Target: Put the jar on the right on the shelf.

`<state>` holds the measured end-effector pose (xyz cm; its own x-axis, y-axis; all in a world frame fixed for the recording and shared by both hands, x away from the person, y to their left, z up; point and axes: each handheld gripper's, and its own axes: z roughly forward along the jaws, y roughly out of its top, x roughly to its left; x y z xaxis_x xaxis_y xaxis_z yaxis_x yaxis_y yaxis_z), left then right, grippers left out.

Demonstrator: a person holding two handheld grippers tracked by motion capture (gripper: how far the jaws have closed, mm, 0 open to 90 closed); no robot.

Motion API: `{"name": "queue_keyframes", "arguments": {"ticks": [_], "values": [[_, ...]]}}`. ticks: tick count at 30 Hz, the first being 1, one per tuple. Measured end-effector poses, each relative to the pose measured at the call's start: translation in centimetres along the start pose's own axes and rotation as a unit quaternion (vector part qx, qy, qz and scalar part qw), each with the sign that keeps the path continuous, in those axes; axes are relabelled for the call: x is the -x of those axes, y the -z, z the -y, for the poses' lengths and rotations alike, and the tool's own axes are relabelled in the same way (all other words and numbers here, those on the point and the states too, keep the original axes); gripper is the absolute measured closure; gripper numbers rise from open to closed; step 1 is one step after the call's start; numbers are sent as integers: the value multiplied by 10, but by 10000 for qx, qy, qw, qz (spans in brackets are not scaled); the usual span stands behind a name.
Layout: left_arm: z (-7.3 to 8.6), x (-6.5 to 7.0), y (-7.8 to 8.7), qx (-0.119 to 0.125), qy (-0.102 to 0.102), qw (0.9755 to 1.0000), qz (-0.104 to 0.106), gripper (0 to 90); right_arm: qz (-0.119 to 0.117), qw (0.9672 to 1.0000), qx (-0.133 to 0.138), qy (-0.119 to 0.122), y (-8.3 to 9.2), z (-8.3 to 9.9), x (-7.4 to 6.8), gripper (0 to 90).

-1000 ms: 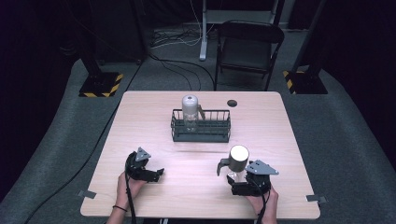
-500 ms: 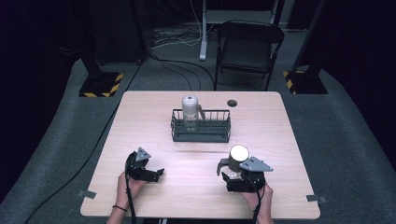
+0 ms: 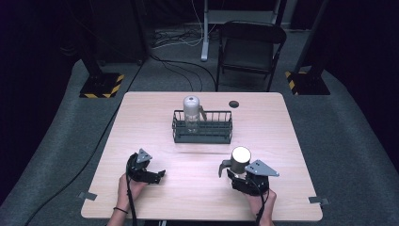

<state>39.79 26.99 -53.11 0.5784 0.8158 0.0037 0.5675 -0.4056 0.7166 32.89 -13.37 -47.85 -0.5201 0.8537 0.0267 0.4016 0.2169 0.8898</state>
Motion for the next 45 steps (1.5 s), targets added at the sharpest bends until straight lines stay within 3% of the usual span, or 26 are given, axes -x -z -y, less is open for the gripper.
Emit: {"name": "queue_keyframes", "arguments": {"ticks": [14,45], "values": [[0,0,0,-6,-4,10000,-8,4,-49,9998,166,-3,12,-19,7,300],[0,0,0,-4,-2,10000,-6,4,-147,9998,143,43,5,-43,18,301]]}}
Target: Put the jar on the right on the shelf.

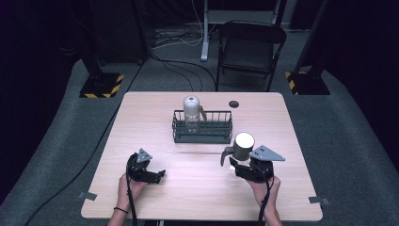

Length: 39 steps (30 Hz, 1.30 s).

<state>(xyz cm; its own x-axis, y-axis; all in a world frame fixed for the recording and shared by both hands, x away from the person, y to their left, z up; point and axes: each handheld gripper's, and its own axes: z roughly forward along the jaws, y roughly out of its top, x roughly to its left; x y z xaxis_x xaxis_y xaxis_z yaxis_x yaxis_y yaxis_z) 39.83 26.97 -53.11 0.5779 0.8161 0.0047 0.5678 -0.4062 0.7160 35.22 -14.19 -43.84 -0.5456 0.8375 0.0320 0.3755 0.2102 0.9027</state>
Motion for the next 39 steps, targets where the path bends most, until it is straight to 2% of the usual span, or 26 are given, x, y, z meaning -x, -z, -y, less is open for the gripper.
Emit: {"name": "queue_keyframes", "arguments": {"ticks": [39], "values": [[0,0,0,-2,-1,10000,3,4,-160,9998,81,77,-17,-32,11,301]]}}
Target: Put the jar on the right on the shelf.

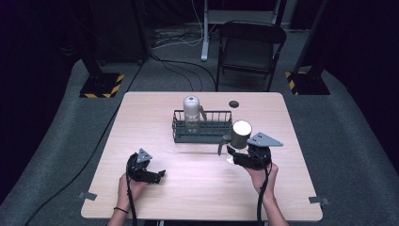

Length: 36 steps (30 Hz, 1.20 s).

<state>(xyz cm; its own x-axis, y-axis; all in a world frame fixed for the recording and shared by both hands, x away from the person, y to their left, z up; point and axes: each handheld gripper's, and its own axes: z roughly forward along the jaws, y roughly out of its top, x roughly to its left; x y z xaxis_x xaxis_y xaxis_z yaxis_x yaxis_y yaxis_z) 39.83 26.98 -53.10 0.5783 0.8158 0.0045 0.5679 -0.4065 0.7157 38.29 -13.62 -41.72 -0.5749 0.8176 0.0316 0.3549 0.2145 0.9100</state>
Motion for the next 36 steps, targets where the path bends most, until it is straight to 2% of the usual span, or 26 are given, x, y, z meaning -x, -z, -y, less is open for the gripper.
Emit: {"name": "queue_keyframes", "arguments": {"ticks": [15,36], "values": [[0,0,0,-1,-2,10000,-1,4,16,9999,93,136,-5,-16,2,301],[0,0,0,-1,1,10000,0,5,-21,9999,75,130,-18,-38,11,301]]}}
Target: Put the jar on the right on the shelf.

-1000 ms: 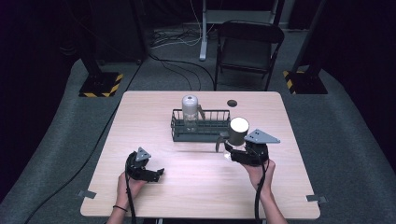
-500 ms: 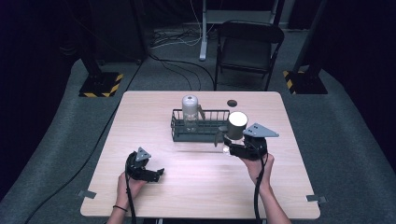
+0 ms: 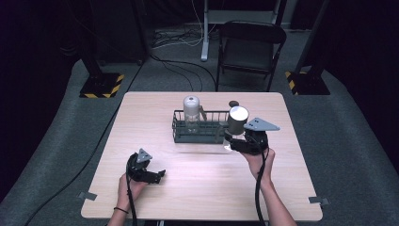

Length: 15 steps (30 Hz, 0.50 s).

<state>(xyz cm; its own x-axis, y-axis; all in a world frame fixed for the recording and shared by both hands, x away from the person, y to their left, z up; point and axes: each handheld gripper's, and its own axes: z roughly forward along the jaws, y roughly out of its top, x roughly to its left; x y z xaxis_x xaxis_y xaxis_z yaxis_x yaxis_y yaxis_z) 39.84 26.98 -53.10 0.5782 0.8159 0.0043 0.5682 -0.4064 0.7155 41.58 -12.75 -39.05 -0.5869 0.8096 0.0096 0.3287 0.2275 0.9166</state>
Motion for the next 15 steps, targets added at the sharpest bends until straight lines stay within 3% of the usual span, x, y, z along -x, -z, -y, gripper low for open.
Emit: {"name": "queue_keyframes", "arguments": {"ticks": [15], "values": [[0,0,0,6,-1,10000,1,5,-47,10000,-33,64,-11,-16,3,302]]}}
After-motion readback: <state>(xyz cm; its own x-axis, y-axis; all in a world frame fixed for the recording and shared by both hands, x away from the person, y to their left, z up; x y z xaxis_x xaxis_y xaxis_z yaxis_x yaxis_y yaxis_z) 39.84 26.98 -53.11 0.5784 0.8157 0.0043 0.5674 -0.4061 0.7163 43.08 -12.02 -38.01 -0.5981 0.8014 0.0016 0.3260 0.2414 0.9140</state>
